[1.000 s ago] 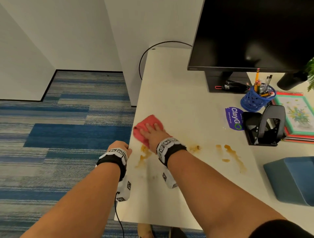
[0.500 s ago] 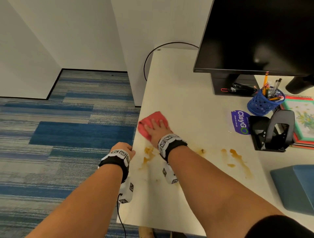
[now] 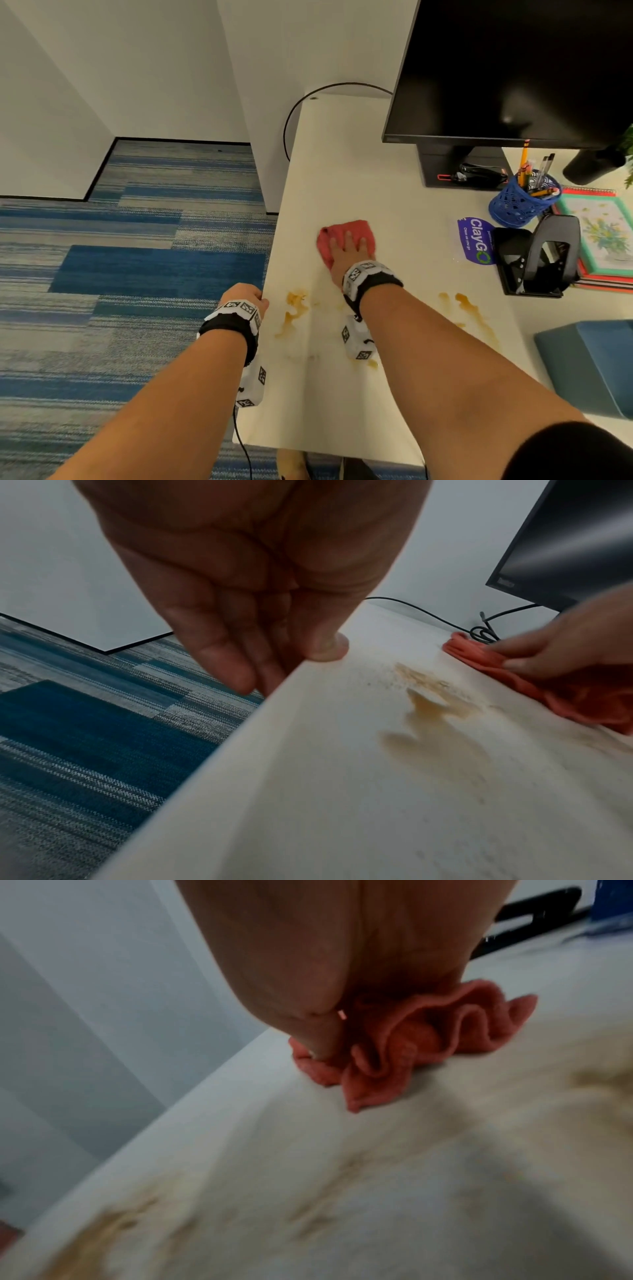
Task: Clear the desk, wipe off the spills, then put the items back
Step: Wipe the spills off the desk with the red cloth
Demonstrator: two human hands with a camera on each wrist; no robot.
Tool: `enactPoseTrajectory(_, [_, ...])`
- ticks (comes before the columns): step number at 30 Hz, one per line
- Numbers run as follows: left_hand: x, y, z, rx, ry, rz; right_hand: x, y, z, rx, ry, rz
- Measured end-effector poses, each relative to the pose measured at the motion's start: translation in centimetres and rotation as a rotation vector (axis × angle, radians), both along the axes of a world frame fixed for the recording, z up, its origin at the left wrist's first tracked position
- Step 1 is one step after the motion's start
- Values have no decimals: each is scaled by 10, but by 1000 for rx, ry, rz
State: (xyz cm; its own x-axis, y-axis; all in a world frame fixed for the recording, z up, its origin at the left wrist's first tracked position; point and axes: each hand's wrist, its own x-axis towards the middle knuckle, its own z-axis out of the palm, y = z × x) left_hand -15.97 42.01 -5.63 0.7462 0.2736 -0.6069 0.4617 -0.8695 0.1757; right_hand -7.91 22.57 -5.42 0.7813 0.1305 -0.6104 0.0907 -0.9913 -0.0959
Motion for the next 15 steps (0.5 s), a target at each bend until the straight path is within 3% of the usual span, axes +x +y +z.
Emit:
enactPoseTrajectory(3, [-1, -1, 0, 11, -5, -2, -30, 20, -4, 58, -20, 280])
enactPoseTrajectory(6, [-2, 0, 3, 14, -6, -10, -51, 3, -7, 87, -28, 370])
enactPoseTrajectory(11, [-10, -1, 8, -5, -7, 4, -44, -55, 4, 44, -13, 35])
enactPoseTrajectory(15, [-21, 2, 11, -43, -16, 23, -38, -33, 9, -6, -8, -52])
